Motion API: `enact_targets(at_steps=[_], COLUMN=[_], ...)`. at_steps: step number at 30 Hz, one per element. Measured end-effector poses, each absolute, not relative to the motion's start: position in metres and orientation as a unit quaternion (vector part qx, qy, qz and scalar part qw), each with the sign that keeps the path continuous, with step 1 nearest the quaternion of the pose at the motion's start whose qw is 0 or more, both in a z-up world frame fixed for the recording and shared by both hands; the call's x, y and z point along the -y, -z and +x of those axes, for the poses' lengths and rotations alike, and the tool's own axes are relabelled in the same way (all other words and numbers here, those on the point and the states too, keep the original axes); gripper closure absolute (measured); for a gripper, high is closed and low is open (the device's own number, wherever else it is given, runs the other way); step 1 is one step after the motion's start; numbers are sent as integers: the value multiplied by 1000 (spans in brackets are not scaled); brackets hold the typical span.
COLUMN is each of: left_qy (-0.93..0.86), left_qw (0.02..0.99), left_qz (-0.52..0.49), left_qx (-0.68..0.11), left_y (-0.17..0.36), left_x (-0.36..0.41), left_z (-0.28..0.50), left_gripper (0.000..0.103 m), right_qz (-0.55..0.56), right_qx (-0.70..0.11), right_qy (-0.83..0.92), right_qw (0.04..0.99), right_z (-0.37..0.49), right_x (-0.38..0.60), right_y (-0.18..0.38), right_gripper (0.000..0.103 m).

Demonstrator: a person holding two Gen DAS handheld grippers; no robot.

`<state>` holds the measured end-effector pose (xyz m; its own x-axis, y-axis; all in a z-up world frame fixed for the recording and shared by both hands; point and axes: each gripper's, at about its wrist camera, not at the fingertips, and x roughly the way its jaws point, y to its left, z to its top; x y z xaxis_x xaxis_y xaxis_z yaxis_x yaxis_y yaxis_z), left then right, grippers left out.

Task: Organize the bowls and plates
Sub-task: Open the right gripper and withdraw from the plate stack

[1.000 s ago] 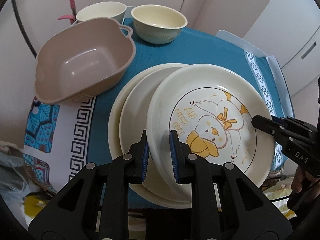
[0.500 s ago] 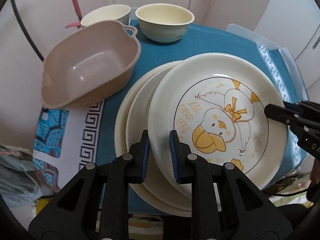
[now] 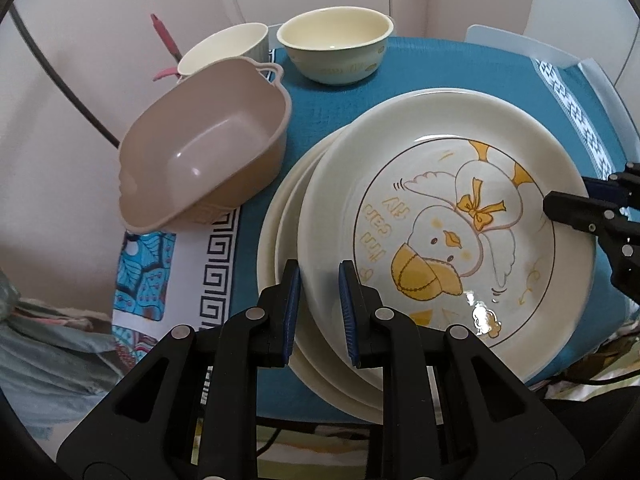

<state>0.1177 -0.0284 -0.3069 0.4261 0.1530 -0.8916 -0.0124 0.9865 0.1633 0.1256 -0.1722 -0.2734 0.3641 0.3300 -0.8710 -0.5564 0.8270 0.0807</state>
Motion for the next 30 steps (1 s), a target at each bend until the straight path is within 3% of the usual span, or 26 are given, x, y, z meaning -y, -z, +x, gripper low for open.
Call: enact_targets(at_steps=[30], left_qy=[-61], left_qw=[833], left_qz=[117], left_qx=[-536], left_y=[297], left_x=[36], left_z=[109], left_gripper=[86], right_qz=[-142], right_qx=[-504], right_qy=[-262], right_qw=[810], right_z=[127], right_x=[158], right_y=[280], right_gripper=[87])
